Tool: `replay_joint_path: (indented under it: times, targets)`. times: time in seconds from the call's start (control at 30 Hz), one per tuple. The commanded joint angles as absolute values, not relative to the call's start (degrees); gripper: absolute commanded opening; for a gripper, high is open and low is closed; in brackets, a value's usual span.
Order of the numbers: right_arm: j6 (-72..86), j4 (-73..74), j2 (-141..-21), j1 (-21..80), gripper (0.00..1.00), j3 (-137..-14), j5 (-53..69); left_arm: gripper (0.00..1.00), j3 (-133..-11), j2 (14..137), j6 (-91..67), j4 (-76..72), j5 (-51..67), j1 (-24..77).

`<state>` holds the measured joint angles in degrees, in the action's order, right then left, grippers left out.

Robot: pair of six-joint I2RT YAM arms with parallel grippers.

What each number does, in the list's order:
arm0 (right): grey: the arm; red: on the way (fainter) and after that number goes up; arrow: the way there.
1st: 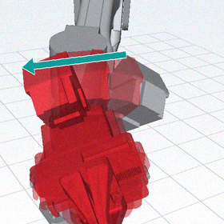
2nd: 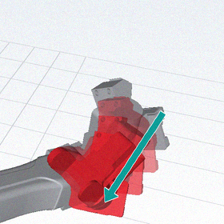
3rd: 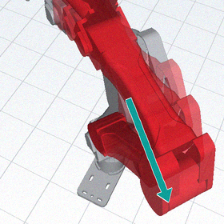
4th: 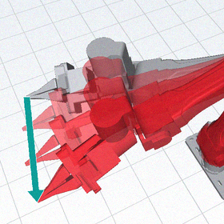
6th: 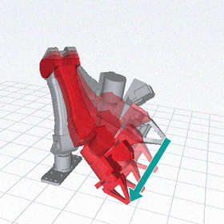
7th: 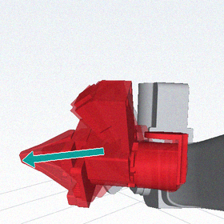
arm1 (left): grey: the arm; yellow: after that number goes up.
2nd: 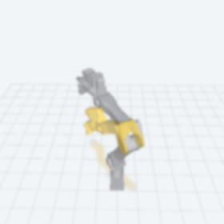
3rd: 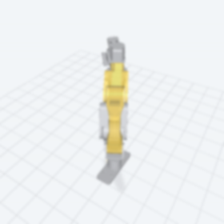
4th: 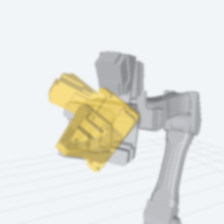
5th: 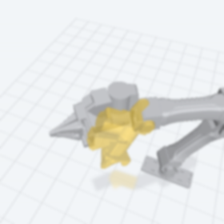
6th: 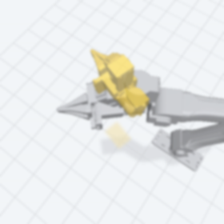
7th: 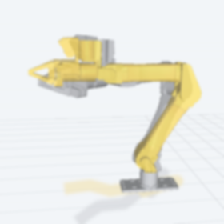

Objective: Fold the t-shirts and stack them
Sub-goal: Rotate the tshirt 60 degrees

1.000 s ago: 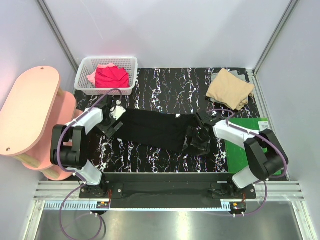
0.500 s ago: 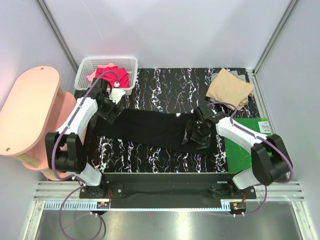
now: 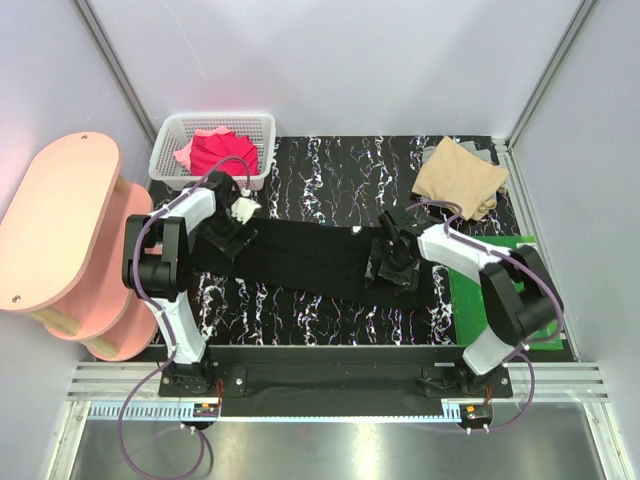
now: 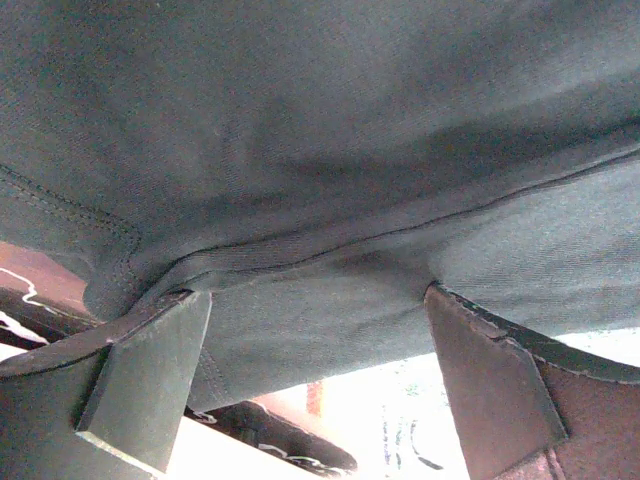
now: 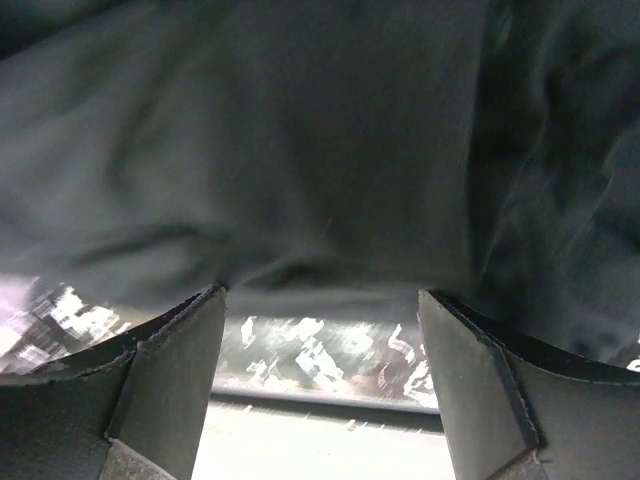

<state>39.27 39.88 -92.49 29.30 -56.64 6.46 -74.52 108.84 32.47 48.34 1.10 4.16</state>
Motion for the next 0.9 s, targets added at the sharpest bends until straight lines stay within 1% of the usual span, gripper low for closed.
replay_joint_path:
  times: [0.0, 0.17, 0.3, 0.47, 0.57, 0.63, 0.67, 0.7, 0.77, 0.8, 0.83, 0.87]
  targets:
    - [37.2, 39.7, -97.9, 28.9, 0.84, -58.9, 0.3, 0.95, -73.3, 108.5, 32.8, 45.7, -1.4, 3.2]
    - [36.5, 39.3, -98.7, 26.0, 0.84, -56.4, 0.3, 0.95, -65.7, 102.9, 35.8, 43.9, -3.6, 2.1]
    - [35.4, 39.5, -96.8, 23.7, 0.84, -55.8, -1.1, 0.94, -54.9, 95.6, 38.8, 44.0, -4.7, 1.9]
    - [33.0, 40.3, -98.4, 22.2, 0.84, -60.5, -1.4, 0.95, -45.2, 86.1, 39.3, 46.6, -2.5, 2.2]
    - [31.6, 41.0, -104.8, 22.2, 0.84, -67.7, -2.2, 0.95, -43.4, 83.2, 38.1, 48.1, -1.1, 2.6]
    - [30.8, 42.1, -108.2, 21.8, 0.84, -74.5, -2.8, 0.95, -43.5, 82.4, 36.9, 49.4, -0.4, 3.0]
    - [30.0, 42.6, -112.0, 21.5, 0.84, -76.9, -3.0, 0.95, -44.1, 81.7, 36.5, 50.0, 1.0, 3.2]
    - [29.5, 43.1, -114.1, 21.2, 0.83, -82.0, -3.1, 0.95, -44.5, 81.5, 35.5, 50.5, 1.8, 3.3]
    - [28.5, 44.8, -119.8, 20.3, 0.83, -87.4, -4.0, 0.95, -45.8, 81.0, 33.4, 50.7, 2.5, 3.3]
    - [28.0, 45.4, -121.9, 19.8, 0.83, -92.6, -4.0, 0.95, -46.5, 81.2, 30.4, 50.8, 2.3, 3.3]
    - [27.6, 46.8, -123.7, 19.3, 0.83, -95.2, -4.5, 0.95, -47.4, 81.5, 28.5, 51.1, 2.5, 3.3]
    - [27.5, 47.9, -127.7, 18.1, 0.83, -100.9, -4.4, 0.95, -48.9, 81.6, 25.0, 51.3, 3.2, 3.3]
